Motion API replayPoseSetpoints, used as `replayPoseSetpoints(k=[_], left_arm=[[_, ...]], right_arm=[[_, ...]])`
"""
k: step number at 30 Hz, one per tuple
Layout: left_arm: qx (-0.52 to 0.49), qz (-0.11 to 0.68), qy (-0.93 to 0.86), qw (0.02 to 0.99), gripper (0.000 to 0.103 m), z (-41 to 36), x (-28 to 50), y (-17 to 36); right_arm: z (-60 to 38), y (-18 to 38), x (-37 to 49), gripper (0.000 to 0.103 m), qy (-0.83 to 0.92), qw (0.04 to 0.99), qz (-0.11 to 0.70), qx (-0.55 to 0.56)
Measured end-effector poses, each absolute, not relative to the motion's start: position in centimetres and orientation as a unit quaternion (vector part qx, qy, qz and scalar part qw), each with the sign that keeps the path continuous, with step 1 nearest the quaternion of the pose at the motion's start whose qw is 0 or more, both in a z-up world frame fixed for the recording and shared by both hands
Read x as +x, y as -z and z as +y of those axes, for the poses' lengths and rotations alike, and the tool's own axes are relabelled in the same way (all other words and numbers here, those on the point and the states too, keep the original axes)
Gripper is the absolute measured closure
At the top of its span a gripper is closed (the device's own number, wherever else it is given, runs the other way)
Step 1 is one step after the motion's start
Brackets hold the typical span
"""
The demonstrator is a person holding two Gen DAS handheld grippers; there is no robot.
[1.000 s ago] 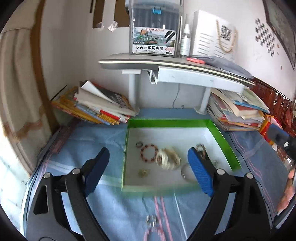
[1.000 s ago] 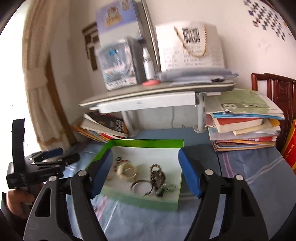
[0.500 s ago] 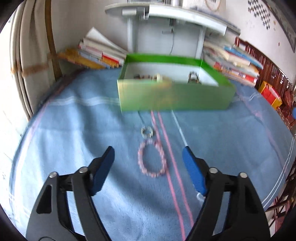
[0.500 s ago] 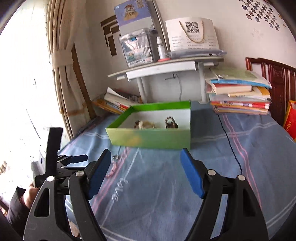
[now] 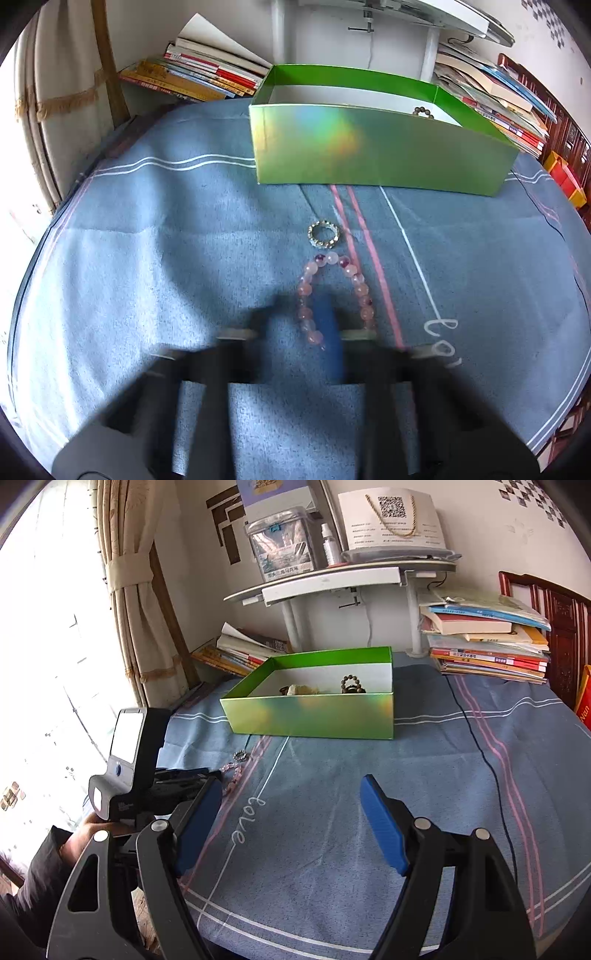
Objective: Organize jewelry
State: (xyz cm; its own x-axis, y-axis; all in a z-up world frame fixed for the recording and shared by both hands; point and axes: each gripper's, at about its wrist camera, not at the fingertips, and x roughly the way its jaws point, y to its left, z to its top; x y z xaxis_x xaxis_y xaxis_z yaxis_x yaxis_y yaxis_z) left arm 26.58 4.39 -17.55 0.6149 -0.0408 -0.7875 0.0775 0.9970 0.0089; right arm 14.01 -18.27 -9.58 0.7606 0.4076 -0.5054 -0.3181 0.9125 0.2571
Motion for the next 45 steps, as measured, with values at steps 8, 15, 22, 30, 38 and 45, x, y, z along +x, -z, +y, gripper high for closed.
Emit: replayPoseSetpoints(k=[8, 15, 22, 30, 38, 45], left_arm=[[-0.013, 0.399, 0.053, 0.915, 0.095, 5.7, 24.4, 15.3], [-0.029, 0.352, 0.073, 0.933, 0.095, 6.9, 20.3, 10.9], [-0.033, 0.325, 0.093, 0.941, 0.095, 7.2, 17.6, 7.9], [-0.047, 0.322, 0.101, 0.940, 0.095, 8.5, 16.6, 7.3], [-0.050, 0.324, 0.103, 0.939, 0.095, 8.9, 16.9, 7.5], [-0.048, 0.325, 0.110, 0.938, 0.095, 8.3, 16.8, 7.5]], right_arm=[[-16.1, 10.2, 15.9, 0.027, -0.202, 0.929, 0.306, 0.045], [-12.6, 11.2, 20.5, 0.027, -0.208, 0.917, 0.341, 0.012], [-5.4, 13.7, 25.8, 0.027, -0.227, 0.889, 0.390, -0.079], [0.0, 17.1, 30.2, 0.055, -0.242, 0.856, 0.441, -0.117], [0.4, 17.0, 30.3, 0.083, -0.243, 0.861, 0.433, -0.109], [-3.0, 13.5, 25.8, 0.083, -0.241, 0.888, 0.384, -0.075]])
